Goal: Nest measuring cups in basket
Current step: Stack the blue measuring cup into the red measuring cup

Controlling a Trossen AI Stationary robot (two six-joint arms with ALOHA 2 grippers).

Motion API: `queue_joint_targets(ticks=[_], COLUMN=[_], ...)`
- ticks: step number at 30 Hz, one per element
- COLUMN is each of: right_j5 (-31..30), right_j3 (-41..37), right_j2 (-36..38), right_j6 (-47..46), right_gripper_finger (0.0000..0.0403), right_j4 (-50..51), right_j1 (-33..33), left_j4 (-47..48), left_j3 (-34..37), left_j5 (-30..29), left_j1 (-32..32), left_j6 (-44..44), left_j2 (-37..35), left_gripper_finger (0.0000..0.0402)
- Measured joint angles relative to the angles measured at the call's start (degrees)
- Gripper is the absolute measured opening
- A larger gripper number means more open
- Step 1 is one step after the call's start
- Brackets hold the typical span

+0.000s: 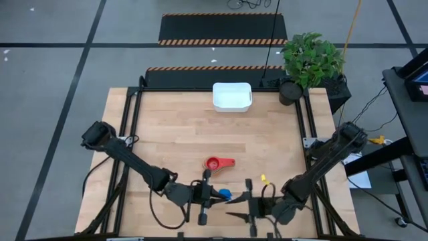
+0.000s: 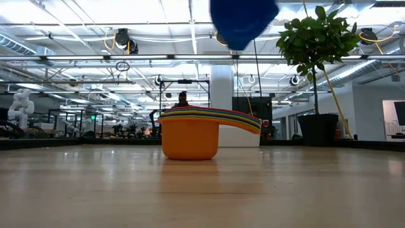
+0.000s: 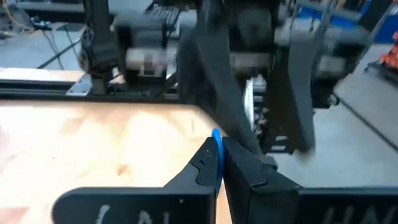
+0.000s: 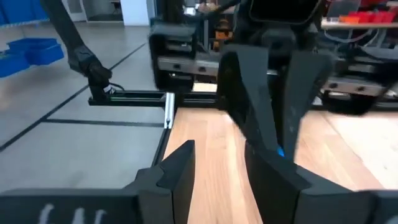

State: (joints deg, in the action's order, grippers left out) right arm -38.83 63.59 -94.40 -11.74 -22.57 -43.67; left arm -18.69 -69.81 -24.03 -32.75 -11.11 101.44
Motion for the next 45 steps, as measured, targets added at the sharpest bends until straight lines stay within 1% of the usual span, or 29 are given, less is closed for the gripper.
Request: queue_joint_targets(ticks=[3,6,9,12,16,19,21,24,27,31,32,35,38,40,42,45], right_j5=[-0.5,-1.8,-3.3,-3.3,-3.3,-3.0,-2.9,-3.0,-3.0,-3.1,-3.2,-2.9,-2.8,-2.8,-2.9,-2.9], right_j3=[0.1,0.1,0.1,0.1,0.0,0.0,0.0,0.0,0.0,0.0,0.0,0.0,0.0,0.0,0.0,0.0], right_j2=[4.0,5.4,5.4,5.4,5.4,5.4,5.4,5.8,6.8,9.0,9.7,11.3,12.9,13.7,14.6,16.3], right_j6=[-2.9,-3.7,-2.4,-1.0,1.7,3.8,5.2,7.7,10.0,10.9,10.8,9.7,10.0,10.9,11.5,12.9], right_gripper_finger=[0.0139,0.0144,0.0148,0.0153,0.0165,0.0173,0.0170,0.0144,0.0096,0.0022,0.0012,0.0011,0.0006,0.0003,0.0004,0.0002], right_j4=[7.8,12.7,14.1,15.3,16.4,16.4,16.4,16.1,16.7,20.6,21.6,24.8,27.3,28.6,29.9,31.3], right_j1=[-0.6,-0.7,0.3,2.4,4.5,5.6,6.4,7.3,8.1,9.1,9.4,10.3,10.9,11.5,12.1,12.9], left_j4=[2.4,2.6,2.2,2.2,2.4,2.2,2.4,2.7,2.7,3.5,3.4,4.5,3.6,5.9,6.2,11.0], left_j3=[0.0,0.0,0.0,0.0,0.0,0.0,0.0,0.0,0.0,0.0,0.0,0.0,-0.1,0.1,0.0,0.1], left_j5=[-0.3,-0.5,-0.5,-0.3,3.6,5.8,6.8,9.1,10.4,10.7,10.7,10.5,9.9,10.0,9.8,7.4], left_j1=[-0.1,-0.1,0.6,2.1,4.3,6.1,7.2,8.8,9.9,11.3,11.7,12.2,12.5,12.2,12.3,12.4], left_j6=[0.8,3.0,4.9,5.0,6.1,6.1,6.2,7.1,8.6,9.9,10.0,11.2,13.2,13.7,13.9,14.3], left_j2=[-2.6,-3.6,-3.6,-3.8,-3.8,-3.8,-3.8,-3.8,-3.8,-4.8,-5.0,-6.5,-7.5,-8.6,-9.2,-11.3], left_gripper_finger=[0.0010,0.0006,0.0011,0.0013,0.0006,0.0013,0.0016,0.0009,0.0007,0.0034,0.0043,0.0065,0.0083,0.0095,0.0109,0.0130])
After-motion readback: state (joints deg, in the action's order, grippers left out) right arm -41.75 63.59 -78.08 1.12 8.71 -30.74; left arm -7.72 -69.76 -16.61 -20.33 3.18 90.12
